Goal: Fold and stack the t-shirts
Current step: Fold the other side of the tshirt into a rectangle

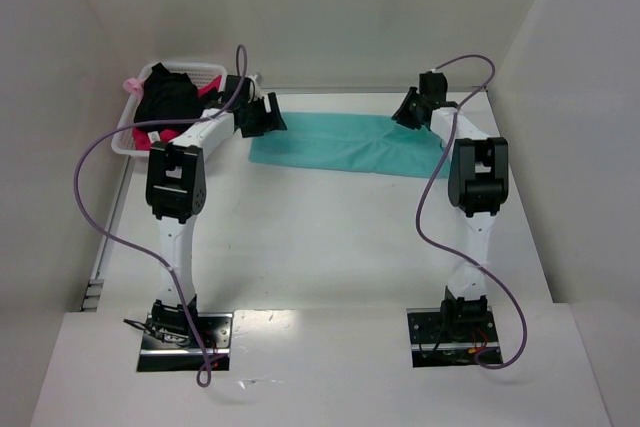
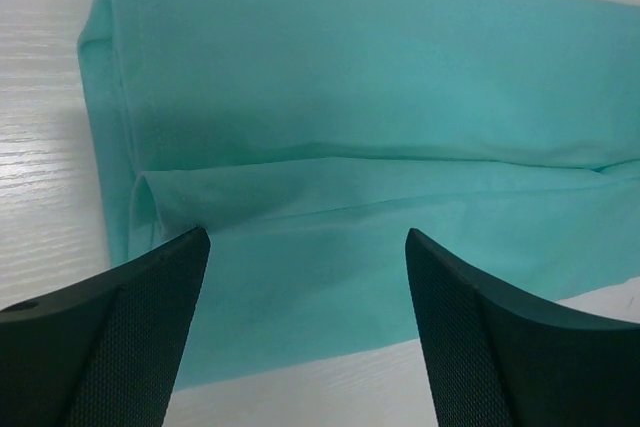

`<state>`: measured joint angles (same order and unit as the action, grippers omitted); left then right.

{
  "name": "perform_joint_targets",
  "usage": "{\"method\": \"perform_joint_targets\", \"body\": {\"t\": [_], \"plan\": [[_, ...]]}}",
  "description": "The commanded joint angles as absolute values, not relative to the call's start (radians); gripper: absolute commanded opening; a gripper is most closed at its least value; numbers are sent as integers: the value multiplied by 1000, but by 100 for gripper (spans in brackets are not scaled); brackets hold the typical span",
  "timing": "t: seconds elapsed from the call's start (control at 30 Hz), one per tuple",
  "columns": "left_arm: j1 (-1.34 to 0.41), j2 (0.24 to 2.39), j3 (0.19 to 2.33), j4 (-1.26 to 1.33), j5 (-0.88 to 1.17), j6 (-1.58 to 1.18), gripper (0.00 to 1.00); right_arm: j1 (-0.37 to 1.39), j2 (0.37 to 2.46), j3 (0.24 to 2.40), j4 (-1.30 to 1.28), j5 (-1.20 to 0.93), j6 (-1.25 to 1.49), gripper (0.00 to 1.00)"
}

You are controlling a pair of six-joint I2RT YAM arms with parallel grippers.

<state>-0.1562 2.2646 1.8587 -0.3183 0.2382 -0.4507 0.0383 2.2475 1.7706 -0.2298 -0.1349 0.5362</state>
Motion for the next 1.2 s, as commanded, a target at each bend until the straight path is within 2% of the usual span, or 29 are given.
{"method": "perform_joint_targets", "body": {"t": [0.0, 0.17, 0.57, 0.9, 1.1, 1.17], "plan": [[-169, 2295, 1829, -244, 206, -471, 87, 40, 2148, 1753, -189, -126, 517, 30], [-169, 2295, 1781, -166, 104, -497, 87, 40, 2118, 1744, -189, -144, 517, 30], [-160, 2332, 1824, -135, 37, -557, 87, 40, 2065, 1695, -189, -133, 506, 30], [-160, 2292, 1861, -123, 245, -557, 87, 40, 2014, 1620, -161, -133, 515, 30], [-160, 2293, 1900, -110, 264, -539, 87, 40, 1958, 1543, -150, -112, 515, 30], [-160, 2318, 1927, -127, 215, -529, 87, 40, 1944, 1500, -150, -103, 515, 30]]}}
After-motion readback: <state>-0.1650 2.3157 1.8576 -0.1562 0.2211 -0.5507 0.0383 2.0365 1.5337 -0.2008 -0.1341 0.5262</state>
